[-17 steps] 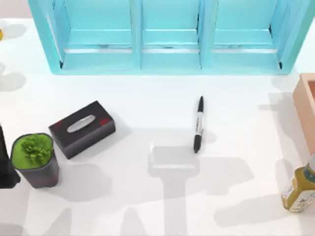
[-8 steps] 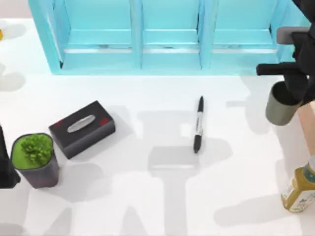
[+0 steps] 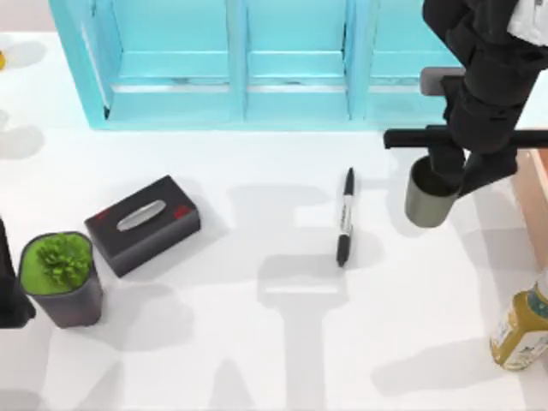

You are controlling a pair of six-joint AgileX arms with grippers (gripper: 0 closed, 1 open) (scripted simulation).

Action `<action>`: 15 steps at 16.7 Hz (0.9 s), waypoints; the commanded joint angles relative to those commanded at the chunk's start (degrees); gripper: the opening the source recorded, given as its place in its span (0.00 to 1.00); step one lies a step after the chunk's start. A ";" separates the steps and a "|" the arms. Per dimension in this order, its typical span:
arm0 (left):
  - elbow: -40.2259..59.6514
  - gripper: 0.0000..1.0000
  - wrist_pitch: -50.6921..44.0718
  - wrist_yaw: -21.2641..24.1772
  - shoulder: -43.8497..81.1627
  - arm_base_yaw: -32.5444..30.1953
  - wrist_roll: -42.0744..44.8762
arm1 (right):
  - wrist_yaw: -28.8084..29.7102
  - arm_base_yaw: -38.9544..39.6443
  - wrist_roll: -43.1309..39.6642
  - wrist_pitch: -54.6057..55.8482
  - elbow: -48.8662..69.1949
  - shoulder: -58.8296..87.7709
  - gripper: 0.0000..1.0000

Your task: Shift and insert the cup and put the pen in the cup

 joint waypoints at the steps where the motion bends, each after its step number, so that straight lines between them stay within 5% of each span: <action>1: 0.00 1.00 0.00 0.00 0.00 0.00 0.00 | 0.01 0.04 0.04 0.21 -0.22 0.08 0.00; 11: 0.00 1.00 0.00 0.00 0.00 0.00 0.00 | 0.22 1.11 0.87 9.20 -6.44 2.39 0.00; 15: 0.00 1.00 0.00 0.00 0.00 0.00 0.00 | 0.22 1.11 0.87 9.20 -6.44 2.39 0.30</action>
